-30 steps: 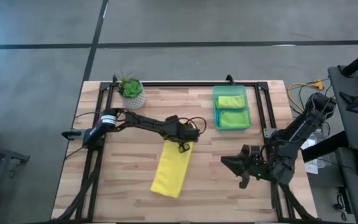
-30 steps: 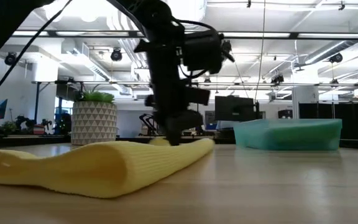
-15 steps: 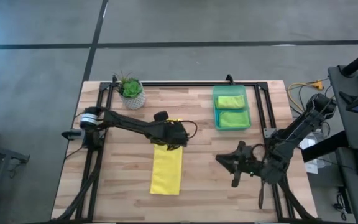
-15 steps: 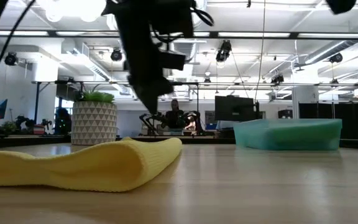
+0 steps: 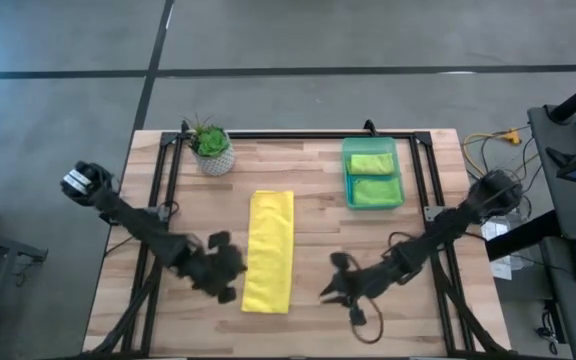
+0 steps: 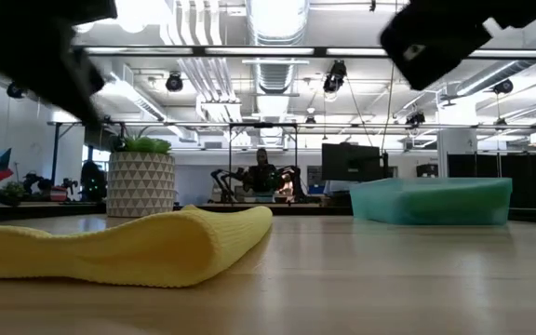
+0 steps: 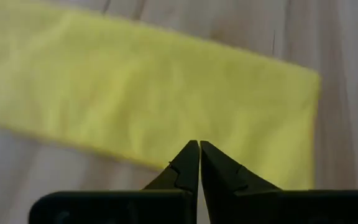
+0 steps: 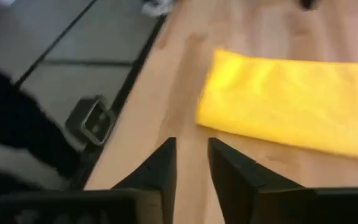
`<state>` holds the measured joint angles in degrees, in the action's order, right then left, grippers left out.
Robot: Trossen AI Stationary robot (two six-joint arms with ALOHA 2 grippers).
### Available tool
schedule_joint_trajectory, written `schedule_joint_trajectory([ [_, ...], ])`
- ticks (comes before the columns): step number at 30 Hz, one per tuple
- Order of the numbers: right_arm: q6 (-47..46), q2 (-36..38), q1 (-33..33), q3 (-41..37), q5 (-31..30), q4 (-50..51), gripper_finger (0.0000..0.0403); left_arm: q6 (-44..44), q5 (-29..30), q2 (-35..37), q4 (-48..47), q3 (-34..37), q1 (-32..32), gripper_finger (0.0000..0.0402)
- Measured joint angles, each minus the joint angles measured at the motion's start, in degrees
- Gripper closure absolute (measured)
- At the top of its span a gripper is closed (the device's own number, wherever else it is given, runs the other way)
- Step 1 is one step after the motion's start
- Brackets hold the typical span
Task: Fold microfiber towels
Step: Fold the yellow towel
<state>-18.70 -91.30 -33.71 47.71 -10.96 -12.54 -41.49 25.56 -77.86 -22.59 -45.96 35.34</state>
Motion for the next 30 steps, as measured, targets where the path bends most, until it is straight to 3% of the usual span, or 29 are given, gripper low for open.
schedule_joint_trajectory([
  [3, 4.8, -5.9, 1.0, 5.1, 4.9, 0.9, 0.0288, -12.5, 2.4, 0.1, 0.0, 2.2, 5.8, 0.0402],
  [7, 13.6, -12.3, 2.2, 14.0, 5.4, 6.6, 0.0237, -23.9, 2.5, -1.8, -0.4, 3.4, 11.1, 0.0402],
  [13, 29.1, -18.0, 5.7, 25.2, 5.1, 19.1, 0.0186, -25.7, 2.9, -5.5, 1.3, 3.2, 14.5, 0.0402],
  [22, 45.4, -29.6, 6.1, 37.6, 5.8, 30.7, 0.0189, -25.7, 3.1, -9.3, 9.4, 3.2, 15.0, 0.0402],
  [30, 47.9, -35.5, 6.3, 42.9, 6.0, 34.5, 0.0209, -25.7, 3.0, -12.0, 16.4, 3.2, 15.4, 0.0402],
])
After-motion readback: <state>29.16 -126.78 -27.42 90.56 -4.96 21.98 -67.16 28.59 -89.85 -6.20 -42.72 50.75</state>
